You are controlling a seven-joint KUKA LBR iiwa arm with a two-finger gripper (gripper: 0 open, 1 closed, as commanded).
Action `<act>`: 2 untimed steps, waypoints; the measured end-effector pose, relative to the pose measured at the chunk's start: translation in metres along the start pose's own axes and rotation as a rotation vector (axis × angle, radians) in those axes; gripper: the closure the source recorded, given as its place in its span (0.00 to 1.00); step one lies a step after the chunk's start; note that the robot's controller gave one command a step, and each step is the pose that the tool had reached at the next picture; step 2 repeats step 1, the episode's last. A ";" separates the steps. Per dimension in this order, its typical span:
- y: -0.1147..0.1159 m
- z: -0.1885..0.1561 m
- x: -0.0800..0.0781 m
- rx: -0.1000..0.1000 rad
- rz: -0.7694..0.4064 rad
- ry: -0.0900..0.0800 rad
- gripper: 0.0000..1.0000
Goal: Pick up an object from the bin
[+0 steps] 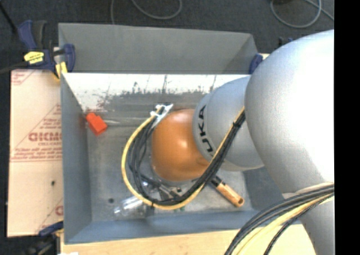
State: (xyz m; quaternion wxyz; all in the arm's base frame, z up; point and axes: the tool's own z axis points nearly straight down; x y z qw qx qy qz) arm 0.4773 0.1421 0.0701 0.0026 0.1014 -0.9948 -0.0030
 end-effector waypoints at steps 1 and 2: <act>0.000 0.000 0.001 0.000 -0.010 0.002 1.00; 0.000 0.000 0.001 0.000 -0.010 0.002 1.00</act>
Offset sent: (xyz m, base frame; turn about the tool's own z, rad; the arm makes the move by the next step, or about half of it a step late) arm -0.0052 -0.0020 0.0079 -0.0661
